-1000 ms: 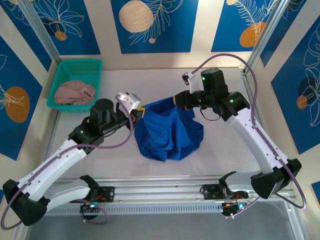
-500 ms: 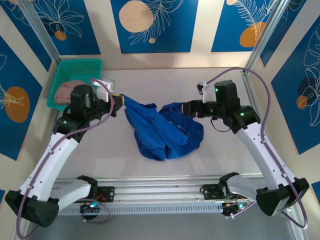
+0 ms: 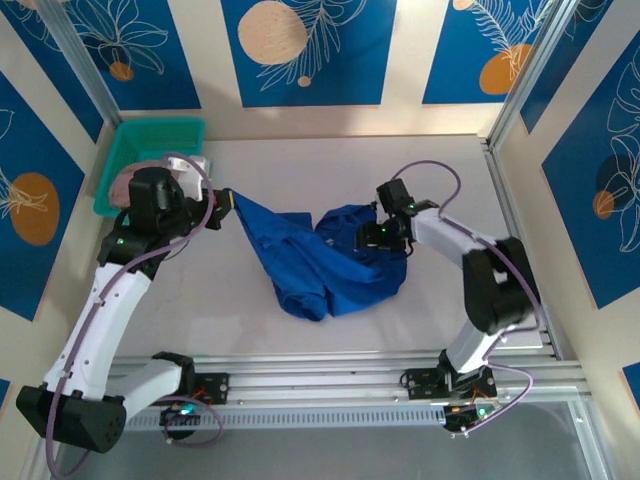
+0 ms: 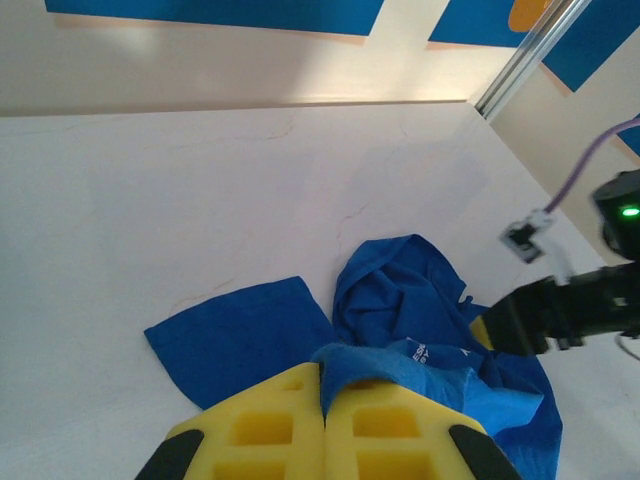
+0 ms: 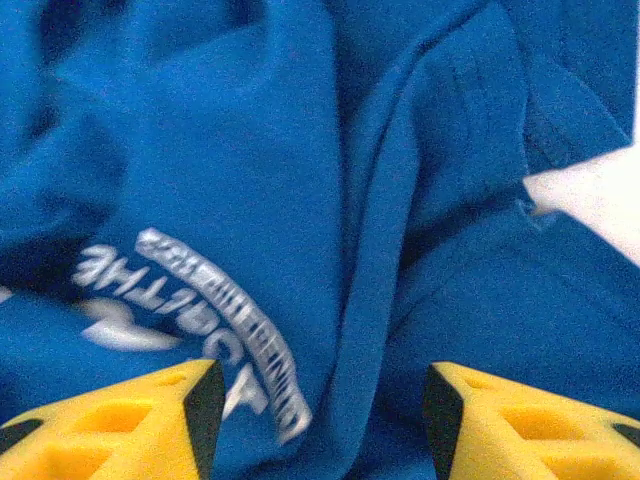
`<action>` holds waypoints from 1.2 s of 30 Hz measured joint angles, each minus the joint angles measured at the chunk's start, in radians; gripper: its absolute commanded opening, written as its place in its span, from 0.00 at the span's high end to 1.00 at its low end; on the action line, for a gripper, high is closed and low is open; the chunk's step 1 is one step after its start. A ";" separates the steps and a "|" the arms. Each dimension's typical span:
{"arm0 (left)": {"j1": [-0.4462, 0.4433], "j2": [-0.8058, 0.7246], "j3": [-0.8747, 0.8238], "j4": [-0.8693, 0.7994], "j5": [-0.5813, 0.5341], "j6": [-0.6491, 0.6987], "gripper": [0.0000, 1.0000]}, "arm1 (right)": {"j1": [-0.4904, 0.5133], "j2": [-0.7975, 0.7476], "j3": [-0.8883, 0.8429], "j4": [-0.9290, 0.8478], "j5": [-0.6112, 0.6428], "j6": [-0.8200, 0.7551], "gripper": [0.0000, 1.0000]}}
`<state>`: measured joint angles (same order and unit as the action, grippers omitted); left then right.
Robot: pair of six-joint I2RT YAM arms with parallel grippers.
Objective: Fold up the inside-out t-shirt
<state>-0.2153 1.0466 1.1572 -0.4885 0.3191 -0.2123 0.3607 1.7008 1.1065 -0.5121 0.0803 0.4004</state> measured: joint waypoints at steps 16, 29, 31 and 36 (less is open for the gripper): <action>0.167 -0.003 0.146 -0.047 -0.013 -0.121 1.00 | -0.142 -0.343 0.127 -0.041 0.093 -0.045 1.00; 0.251 -0.008 0.362 -0.043 -0.004 -0.224 1.00 | -0.251 -0.557 0.266 -0.121 -0.038 -0.044 1.00; 0.251 -0.006 0.372 -0.044 -0.002 -0.226 1.00 | -0.251 -0.552 0.261 -0.132 -0.048 -0.043 1.00; 0.251 0.014 0.373 -0.051 0.006 -0.227 1.00 | -0.251 -0.535 0.243 -0.135 -0.091 -0.041 0.96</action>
<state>0.0357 1.0611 1.5299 -0.5392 0.3248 -0.4389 0.1093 1.1656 1.3499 -0.6472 -0.0105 0.3592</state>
